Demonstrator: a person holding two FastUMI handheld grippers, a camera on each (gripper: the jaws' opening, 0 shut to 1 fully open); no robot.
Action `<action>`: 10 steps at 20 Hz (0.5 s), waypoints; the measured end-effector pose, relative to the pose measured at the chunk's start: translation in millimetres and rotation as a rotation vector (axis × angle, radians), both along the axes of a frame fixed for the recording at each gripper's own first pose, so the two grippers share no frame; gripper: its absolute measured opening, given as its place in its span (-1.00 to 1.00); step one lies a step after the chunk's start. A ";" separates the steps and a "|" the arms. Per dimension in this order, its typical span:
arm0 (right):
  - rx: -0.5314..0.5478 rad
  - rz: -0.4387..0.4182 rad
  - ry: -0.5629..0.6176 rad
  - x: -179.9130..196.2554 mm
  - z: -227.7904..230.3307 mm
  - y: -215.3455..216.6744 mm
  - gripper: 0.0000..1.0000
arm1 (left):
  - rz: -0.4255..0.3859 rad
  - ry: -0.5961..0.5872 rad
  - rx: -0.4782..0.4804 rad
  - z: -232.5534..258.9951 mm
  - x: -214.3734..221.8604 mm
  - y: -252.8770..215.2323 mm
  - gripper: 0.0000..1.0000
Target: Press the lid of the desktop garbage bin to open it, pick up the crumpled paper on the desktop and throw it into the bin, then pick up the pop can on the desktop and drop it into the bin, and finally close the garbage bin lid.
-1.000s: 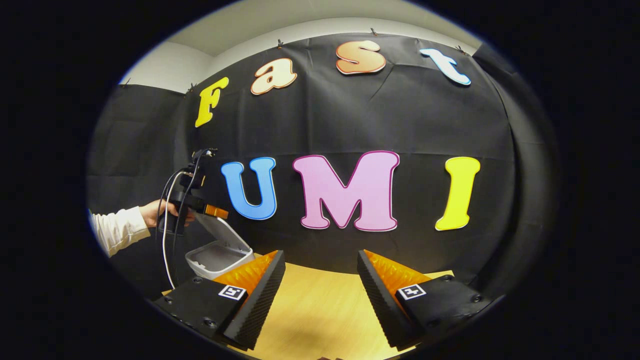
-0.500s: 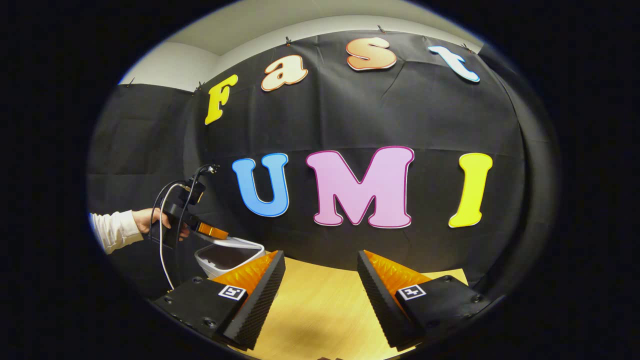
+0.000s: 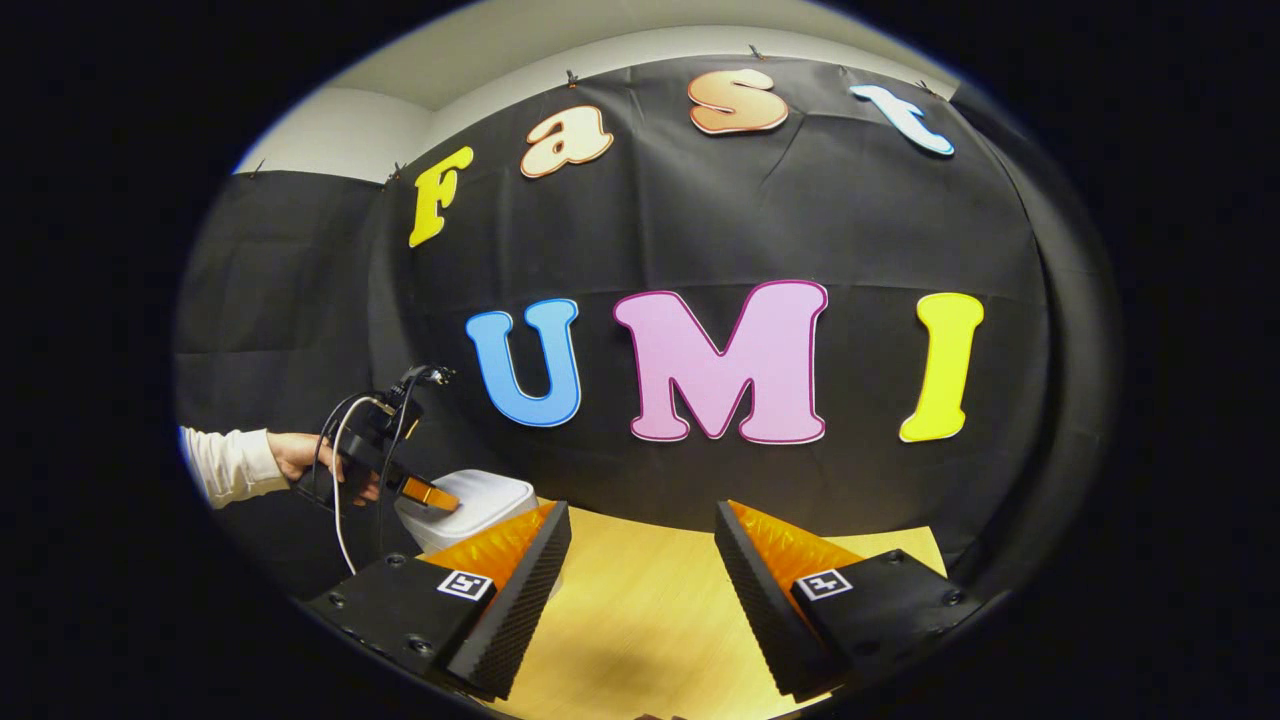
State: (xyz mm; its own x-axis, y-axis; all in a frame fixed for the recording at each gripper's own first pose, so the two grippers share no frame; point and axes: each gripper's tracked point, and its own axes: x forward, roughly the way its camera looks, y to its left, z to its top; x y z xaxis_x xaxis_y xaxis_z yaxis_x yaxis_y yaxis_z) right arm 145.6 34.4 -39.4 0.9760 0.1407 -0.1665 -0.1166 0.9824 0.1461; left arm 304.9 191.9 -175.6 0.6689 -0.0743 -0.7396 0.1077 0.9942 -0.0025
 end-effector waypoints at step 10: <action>-0.032 0.018 0.007 -7.5 -6.3 10.2 0.88 | -0.010 -0.163 -0.026 1.6 6.6 -3.6 0.98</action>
State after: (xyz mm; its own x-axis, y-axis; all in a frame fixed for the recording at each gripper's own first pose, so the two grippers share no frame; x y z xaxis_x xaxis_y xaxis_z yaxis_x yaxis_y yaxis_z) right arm 138.1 44.5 -45.7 0.9721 0.1528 -0.1782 -0.1335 0.9842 0.1159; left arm 311.4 188.3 -174.0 0.7793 -0.0994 -0.6188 0.1190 0.9928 -0.0095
